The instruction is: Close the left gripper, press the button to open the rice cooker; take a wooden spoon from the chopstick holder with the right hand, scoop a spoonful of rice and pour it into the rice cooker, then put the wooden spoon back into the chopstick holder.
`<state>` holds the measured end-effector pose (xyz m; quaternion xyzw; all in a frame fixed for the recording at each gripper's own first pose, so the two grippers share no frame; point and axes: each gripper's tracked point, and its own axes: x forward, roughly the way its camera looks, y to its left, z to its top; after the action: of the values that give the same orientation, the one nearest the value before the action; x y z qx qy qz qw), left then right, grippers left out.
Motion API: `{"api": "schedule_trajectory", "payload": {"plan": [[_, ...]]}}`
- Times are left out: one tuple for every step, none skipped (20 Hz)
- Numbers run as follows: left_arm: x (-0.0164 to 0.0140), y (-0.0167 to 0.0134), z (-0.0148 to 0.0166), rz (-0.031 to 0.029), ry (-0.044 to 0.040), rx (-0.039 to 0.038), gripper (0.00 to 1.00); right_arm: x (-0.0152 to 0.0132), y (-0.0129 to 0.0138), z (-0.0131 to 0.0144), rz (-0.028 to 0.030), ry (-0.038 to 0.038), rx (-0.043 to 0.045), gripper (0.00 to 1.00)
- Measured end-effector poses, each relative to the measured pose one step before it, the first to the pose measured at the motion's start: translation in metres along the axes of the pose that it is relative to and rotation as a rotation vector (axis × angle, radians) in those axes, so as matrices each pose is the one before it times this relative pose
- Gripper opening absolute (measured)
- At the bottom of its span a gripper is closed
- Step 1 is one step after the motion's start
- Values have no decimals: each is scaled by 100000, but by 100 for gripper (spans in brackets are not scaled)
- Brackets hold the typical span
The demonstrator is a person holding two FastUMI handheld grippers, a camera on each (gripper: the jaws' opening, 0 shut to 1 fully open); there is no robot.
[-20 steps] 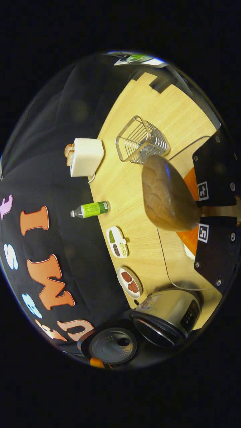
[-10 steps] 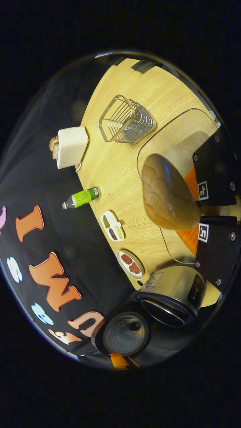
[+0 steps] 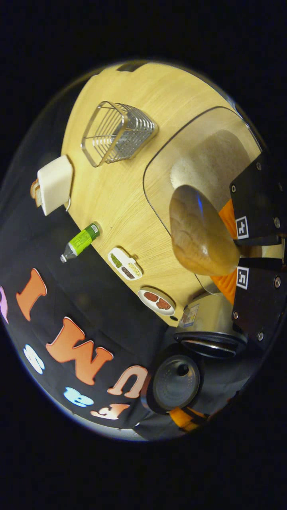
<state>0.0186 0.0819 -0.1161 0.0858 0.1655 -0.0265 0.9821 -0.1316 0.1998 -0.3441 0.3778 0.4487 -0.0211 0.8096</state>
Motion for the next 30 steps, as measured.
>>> {"api": "schedule_trajectory", "payload": {"plan": [[-3,-68,224,26,-311,418,92,0,-31,-230,1705,1492,793,11],[-16,-227,138,-98,-232,247,92,49,-15,123,1621,893,1306,11],[-42,-164,78,-32,-91,197,92,-183,85,142,1621,413,1162,11],[-54,-177,44,-136,37,133,92,27,9,266,2325,461,1551,11],[-35,-230,41,-44,-54,88,92,-236,-46,257,2312,735,2097,11],[38,-217,164,-118,-127,146,92,-174,-5,149,2233,893,2883,11],[12,-214,213,-262,-286,10,92,-185,212,474,1960,-335,544,11],[-16,-224,80,-196,-186,-14,92,-343,-81,202,1765,462,831,11],[91,-229,109,74,-179,33,92,-264,-368,528,206,70,1530,11],[-45,-181,-31,20,3,-28,92,-364,-283,744,883,-816,1579,11],[61,-162,223,-26,-348,-345,92,-551,8,635,1451,-79,2259,11],[17,-49,29,83,-310,-201,92,-762,158,720,2456,-394,3305,11],[-8,-75,28,302,-283,-348,92,-580,423,720,2778,-207,4270,11],[31,-47,79,411,-252,-1036,92,-556,574,891,2993,-784,4379,11],[91,-146,72,393,-111,-1405,92,-488,567,813,2674,-438,3824,11],[22,-38,60,513,-133,-1594,92,-422,772,799,2683,-759,3155,11],[-41,-76,-5,558,-147,-1490,92,-308,812,720,2629,-441,3085,11],[-95,56,49,963,-284,-1267,92,-420,933,721,3002,-91,3366,11],[33,139,163,1043,-334,-1029,92,-183,992,696,2869,292,3496,11],[-181,228,9,1613,-416,-881,92,-248,968,600,2606,268,3189,11],[-168,329,69,1514,-456,-1127,100,-85,842,497,2143,596,2616,11],[-198,328,28,1589,-201,-1078,100,-7,876,320,2009,836,1629,11],[-197,460,-77,1939,-84,-1187,84,216,931,274,1755,1052,935,11],[-267,450,-170,1649,255,-1080,92,397,873,-174,1813,1426,948,11],[-250,656,-68,2208,62,-1142,92,314,926,-64,1832,1695,1420,11],[-423,502,-60,1758,112,-1041,84,426,868,-124,1666,2019,1337,11],[-337,852,-98,2608,-128,-662,84,485,880,-382,1464,1999,957,11],[-239,946,-176,2652,-173,-426,84,696,589,-315,1043,2445,708,11],[-292,1065,9,3056,-382,-424,92,641,710,-535,1190,2557,-134,11],[-334,967,-88,2914,-283,-458,92,913,642,-494,821,2525,-474,11]]}}
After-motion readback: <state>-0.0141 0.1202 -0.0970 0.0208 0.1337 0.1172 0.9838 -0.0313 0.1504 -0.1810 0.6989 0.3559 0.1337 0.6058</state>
